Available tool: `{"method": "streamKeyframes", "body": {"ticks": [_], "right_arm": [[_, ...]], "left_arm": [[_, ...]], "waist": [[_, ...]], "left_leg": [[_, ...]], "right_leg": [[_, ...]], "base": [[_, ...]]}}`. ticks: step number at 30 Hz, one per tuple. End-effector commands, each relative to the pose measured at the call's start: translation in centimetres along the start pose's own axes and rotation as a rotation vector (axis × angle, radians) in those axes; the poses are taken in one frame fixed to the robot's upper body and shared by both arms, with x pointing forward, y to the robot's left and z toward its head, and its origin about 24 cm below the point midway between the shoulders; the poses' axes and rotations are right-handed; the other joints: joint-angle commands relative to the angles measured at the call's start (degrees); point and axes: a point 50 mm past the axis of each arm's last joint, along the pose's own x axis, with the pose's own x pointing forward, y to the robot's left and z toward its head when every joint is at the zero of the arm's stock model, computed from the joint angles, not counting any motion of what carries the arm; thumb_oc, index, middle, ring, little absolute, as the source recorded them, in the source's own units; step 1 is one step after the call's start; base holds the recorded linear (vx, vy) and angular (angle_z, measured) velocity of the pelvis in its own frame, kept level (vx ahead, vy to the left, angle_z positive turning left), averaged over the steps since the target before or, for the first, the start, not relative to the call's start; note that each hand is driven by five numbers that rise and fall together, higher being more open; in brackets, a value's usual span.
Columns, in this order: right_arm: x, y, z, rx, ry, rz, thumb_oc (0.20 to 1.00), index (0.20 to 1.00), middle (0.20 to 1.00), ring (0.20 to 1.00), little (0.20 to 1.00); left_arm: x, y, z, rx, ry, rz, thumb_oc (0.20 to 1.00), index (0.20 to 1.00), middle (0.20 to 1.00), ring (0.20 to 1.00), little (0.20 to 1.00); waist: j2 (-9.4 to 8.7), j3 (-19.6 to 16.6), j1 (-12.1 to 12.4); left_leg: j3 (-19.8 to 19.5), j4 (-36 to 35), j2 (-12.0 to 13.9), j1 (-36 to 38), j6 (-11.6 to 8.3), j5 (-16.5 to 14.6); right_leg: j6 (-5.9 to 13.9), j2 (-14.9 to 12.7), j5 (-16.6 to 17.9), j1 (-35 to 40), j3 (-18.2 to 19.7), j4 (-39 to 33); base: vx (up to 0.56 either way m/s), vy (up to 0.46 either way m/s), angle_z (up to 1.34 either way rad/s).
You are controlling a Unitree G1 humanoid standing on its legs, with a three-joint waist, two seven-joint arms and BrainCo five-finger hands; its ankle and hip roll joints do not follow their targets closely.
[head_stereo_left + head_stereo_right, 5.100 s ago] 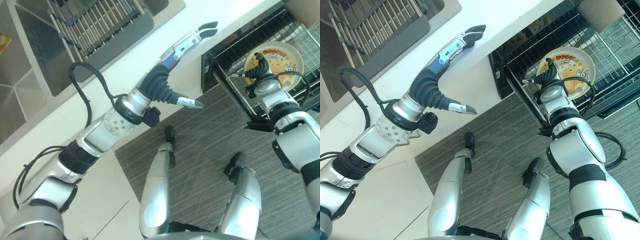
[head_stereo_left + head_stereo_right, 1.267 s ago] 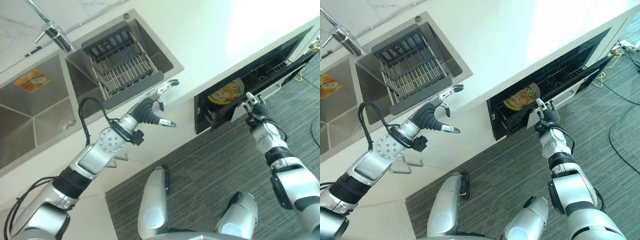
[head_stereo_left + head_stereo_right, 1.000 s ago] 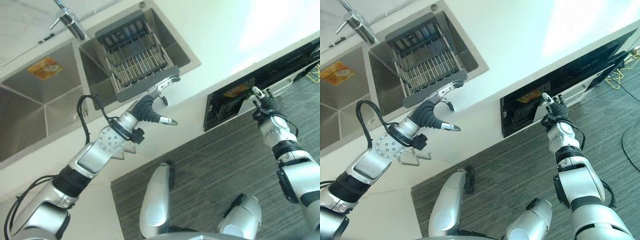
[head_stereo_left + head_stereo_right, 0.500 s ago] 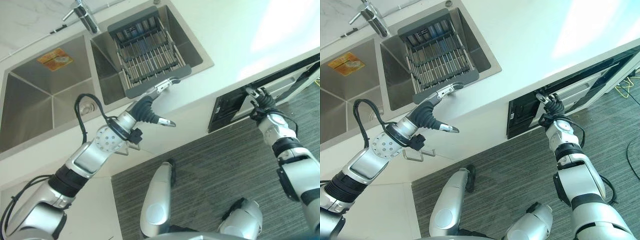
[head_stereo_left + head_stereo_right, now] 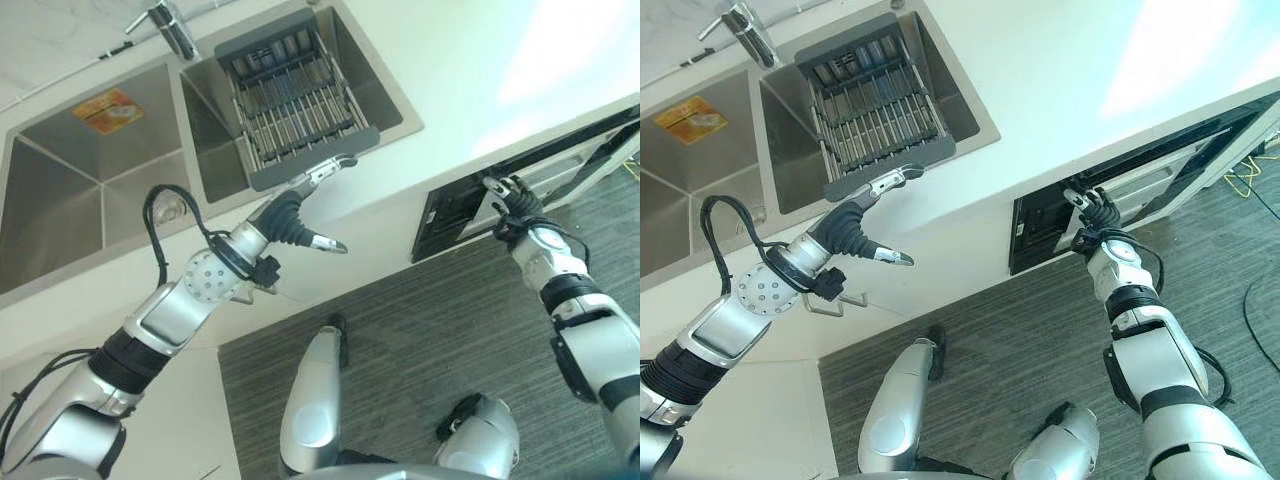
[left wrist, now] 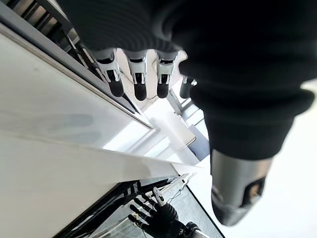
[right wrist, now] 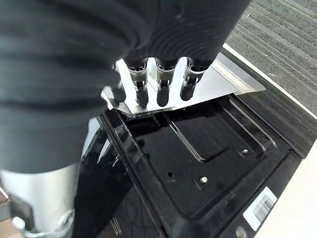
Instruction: Place the dishes in the dishwasher.
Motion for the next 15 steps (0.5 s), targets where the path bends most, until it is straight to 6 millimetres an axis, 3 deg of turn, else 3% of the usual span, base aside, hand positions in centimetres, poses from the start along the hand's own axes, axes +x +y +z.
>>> {"method": "streamKeyframes", "body": {"ticks": [1,3,4,5,10,13,15], "right_arm": [[0.2,6.3,5.9,0.095,-0.286,0.233,1.000,1.000,1.000,1.000,1.000],[-0.3,4.6,1.6,0.092,-0.196,0.197,1.000,1.000,1.000,1.000,1.000],[-0.4,4.2,0.8,0.095,-0.177,0.194,1.000,1.000,1.000,1.000,1.000],[-0.9,3.3,-1.5,0.095,-0.126,0.167,1.000,1.000,1.000,1.000,1.000],[-5.8,-2.8,-12.1,0.127,0.138,0.023,1.000,1.000,1.000,1.000,1.000],[-9.5,-5.8,-16.5,0.120,0.276,-0.041,1.000,1.000,1.000,1.000,1.000],[-11.0,-6.5,-18.0,0.119,0.327,-0.071,1.000,1.000,1.000,1.000,1.000]], "left_arm": [[1.2,2.8,3.2,0.057,-0.160,0.057,1.000,1.000,1.000,1.000,1.000],[0.7,2.2,2.4,0.053,-0.119,0.061,1.000,1.000,1.000,1.000,1.000],[0.5,2.0,2.2,0.054,-0.110,0.062,1.000,1.000,1.000,1.000,1.000],[0.1,1.8,1.9,0.058,-0.092,0.071,1.000,1.000,1.000,1.000,1.000],[-3.1,1.5,-0.1,0.059,0.026,0.152,1.000,1.000,1.000,1.000,1.000],[-6.4,1.3,-1.6,0.016,0.119,0.203,1.000,1.000,1.000,1.000,1.000],[-8.4,1.0,-2.2,-0.001,0.174,0.254,1.000,1.000,1.000,1.000,1.000]], "waist": [[-1.95,-1.5,1.9],[-2.70,-2.7,1.2],[-2.76,-2.9,1.1],[-2.91,-3.6,0.7],[-3.97,-9.0,-0.8],[-3.87,-12.6,-0.7],[-3.84,-14.1,-0.7]], "left_leg": [[-1.4,0.2,-0.4,4.9,0.51,-5.2],[-0.7,-3.1,0.6,7.7,-0.02,-3.4],[-0.6,-3.9,0.7,8.3,-0.07,-3.0],[-0.3,-5.8,1.1,9.6,-0.20,-2.2],[0.8,-17.0,2.1,15.8,-1.81,3.1],[0.8,-21.8,2.7,18.8,-2.70,5.7],[0.4,-24.0,2.8,20.2,-2.82,6.9]], "right_leg": [[-0.37,0.2,12.3,1.6,4.7,-8.6],[-0.10,1.4,13.1,5.6,3.1,-13.1],[-0.12,1.8,13.3,6.3,3.1,-14.0],[-0.15,3.3,13.4,8.2,3.1,-16.5],[-0.24,10.3,13.5,17.5,2.7,-29.0],[-0.32,12.7,13.7,21.2,1.8,-33.6],[-0.64,13.8,14.1,22.4,1.5,-35.5]], "base": [[-0.02,-0.156,0.13],[-0.01,-0.106,0.12],[0.00,-0.064,0.07],[0.02,-0.068,-0.05],[0.12,-0.066,0.02],[0.15,-0.019,0.16],[0.05,-0.002,0.12]]}}
